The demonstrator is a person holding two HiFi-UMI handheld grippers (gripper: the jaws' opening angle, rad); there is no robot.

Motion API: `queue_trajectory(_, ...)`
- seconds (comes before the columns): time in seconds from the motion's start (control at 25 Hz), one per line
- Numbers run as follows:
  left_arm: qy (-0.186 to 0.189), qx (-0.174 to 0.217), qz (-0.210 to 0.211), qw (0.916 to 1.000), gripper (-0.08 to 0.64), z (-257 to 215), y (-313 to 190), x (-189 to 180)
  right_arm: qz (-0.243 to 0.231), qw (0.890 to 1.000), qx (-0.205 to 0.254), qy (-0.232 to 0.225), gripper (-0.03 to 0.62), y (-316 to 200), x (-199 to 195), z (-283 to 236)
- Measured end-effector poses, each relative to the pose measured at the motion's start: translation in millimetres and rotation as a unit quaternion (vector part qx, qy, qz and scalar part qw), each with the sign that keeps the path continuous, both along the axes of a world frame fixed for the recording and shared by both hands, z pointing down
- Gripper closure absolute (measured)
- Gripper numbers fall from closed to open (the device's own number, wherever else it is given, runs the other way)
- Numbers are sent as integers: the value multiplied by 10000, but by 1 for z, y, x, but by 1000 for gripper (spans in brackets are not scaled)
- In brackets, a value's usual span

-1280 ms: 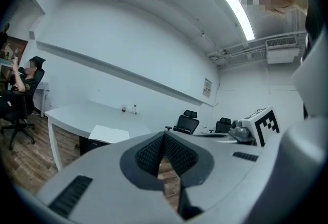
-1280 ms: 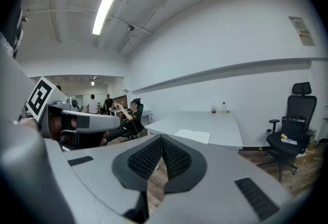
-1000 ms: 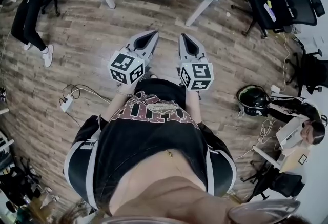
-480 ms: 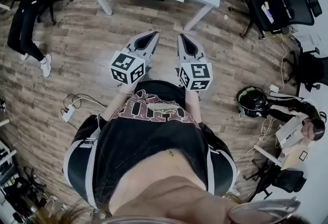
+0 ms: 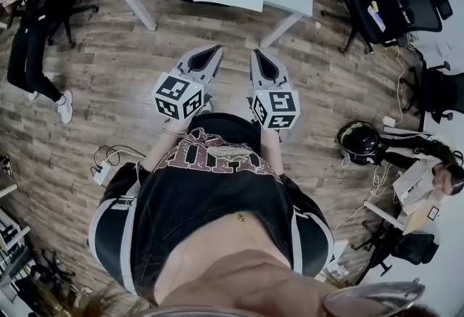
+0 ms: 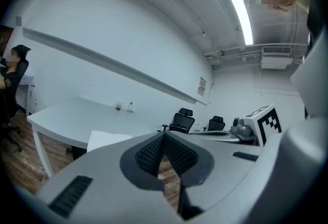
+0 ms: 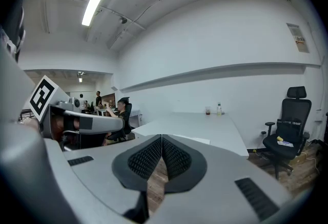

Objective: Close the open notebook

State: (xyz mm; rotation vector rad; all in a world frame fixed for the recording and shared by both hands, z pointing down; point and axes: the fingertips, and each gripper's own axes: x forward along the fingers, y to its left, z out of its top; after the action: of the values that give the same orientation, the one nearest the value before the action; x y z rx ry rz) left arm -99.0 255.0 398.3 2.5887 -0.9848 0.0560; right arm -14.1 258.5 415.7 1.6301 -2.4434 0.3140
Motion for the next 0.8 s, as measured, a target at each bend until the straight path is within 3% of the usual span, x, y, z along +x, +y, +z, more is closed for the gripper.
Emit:
queue_trajectory(0.32,9,-52,16,10000,512,6,-14,-21,46,10000,-7,-39,574,-13,-22,4)
queue_trajectory(0.8,-77,-144,112,9998,512,13,-25,-10,165,9998,-96,-112,574,-24,-10,11)
